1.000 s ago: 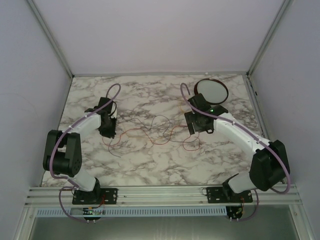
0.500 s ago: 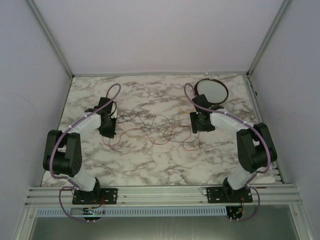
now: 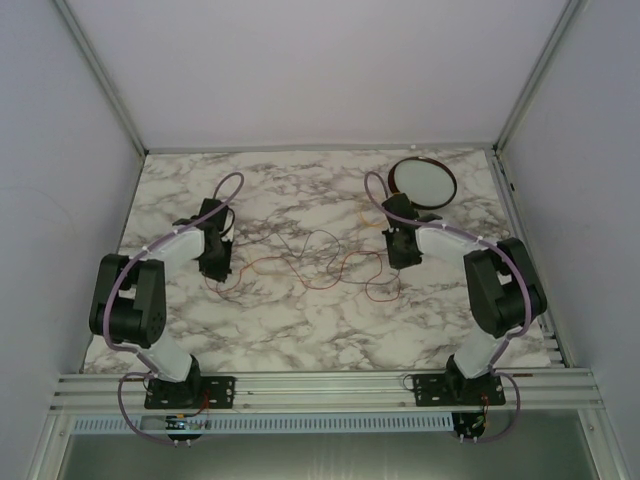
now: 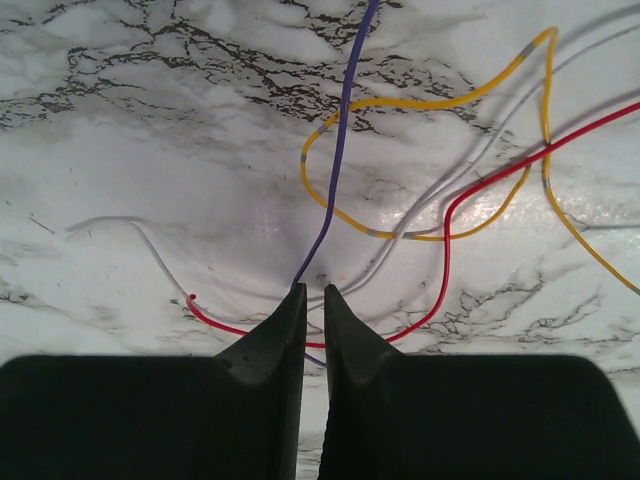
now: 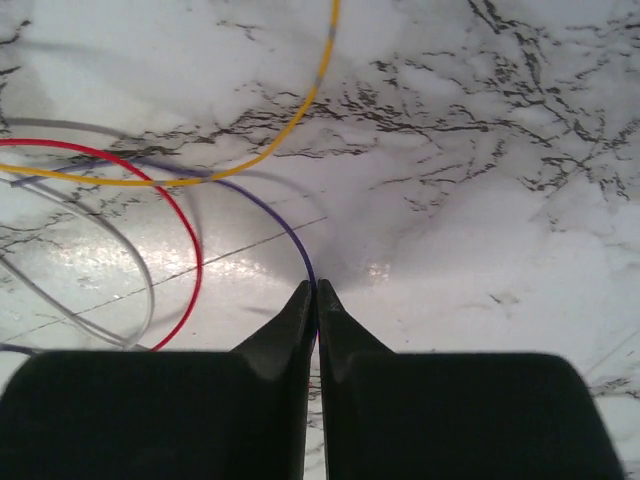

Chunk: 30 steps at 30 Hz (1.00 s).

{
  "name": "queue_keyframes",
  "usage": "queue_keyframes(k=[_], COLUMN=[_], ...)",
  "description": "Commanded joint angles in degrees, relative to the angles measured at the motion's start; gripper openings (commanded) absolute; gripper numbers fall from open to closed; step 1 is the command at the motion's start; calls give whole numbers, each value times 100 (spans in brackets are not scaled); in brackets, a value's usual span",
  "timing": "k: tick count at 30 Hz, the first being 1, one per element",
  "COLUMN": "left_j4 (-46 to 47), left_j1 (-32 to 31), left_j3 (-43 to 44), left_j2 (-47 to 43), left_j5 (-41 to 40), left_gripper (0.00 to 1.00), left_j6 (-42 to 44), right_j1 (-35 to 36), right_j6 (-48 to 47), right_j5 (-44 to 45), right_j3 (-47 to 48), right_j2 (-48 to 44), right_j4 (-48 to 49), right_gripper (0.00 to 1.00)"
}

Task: Zip-tie the wires
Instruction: Straighten the cable at the center of the board.

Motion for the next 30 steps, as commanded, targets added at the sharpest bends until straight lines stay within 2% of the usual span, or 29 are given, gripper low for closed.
queue_keyframes(k=[1,12,20,24,30], left_j4=[13,14,-19,-22,-45], left_j1=[-22,-29,-35,-41,-37], left_j3=[-73,-35,-7,4,110], left_j2=[162,483,547,530,444], left_j5=[-167,-322,-363,-367,-298], left_gripper=[11,3,3,3,8], left_j6=[-70,-161,-144,-135,-105], right_j1=[-223,-1558,-2219,-2258,-2258], right_j6=[-59,-466,-541,-576,-663], right_j5=[172,1333,2652,2453,1565], right_j3=[-114,179,347,377,359], right_j2=[-249,-1114,-803,-573,-625], right_j4=[-65,-750,-1089,-1089,-1012], right_gripper=[0,0,0,0,36])
